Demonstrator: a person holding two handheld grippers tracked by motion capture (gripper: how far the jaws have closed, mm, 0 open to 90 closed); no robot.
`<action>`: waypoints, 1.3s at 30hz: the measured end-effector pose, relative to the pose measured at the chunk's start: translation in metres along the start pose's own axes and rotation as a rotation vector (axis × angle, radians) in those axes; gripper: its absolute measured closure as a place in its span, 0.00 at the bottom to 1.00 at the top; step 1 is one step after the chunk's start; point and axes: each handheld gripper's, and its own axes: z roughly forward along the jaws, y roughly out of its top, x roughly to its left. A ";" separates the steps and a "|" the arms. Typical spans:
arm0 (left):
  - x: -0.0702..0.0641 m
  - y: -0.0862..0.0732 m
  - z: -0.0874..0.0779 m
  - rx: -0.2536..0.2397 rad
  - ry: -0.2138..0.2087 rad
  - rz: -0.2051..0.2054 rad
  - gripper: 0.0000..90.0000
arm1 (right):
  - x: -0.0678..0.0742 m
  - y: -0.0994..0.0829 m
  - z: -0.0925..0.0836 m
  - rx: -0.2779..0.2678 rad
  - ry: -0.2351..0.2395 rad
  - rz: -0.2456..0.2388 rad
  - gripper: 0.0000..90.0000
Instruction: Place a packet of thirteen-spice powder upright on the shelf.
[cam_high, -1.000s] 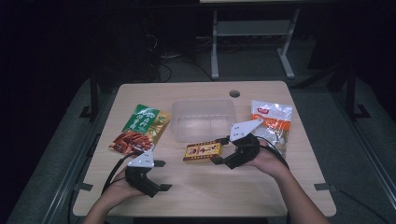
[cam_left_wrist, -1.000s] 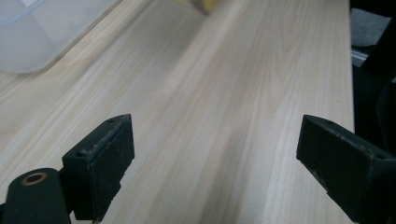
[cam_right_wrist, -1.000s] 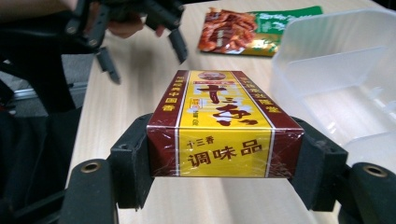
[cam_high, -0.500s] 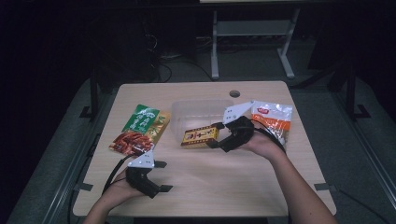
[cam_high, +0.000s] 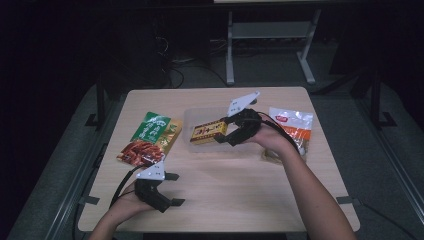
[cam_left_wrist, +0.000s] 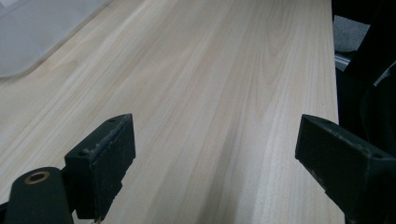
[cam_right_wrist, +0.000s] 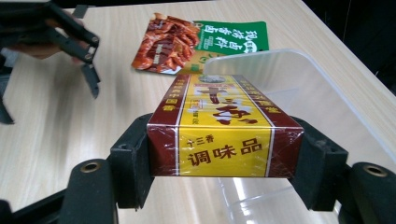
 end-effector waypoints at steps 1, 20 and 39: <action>0.000 0.000 0.000 0.005 -0.003 0.005 0.13 | 0.000 0.000 0.000 0.000 0.000 0.000 0.35; 0.000 -0.001 0.000 0.000 -0.017 -0.004 0.13 | -0.038 0.028 0.031 0.060 0.006 -0.006 0.35; 0.001 -0.002 -0.001 -0.010 -0.050 -0.023 0.13 | -0.051 0.043 0.054 0.131 0.002 -0.036 0.35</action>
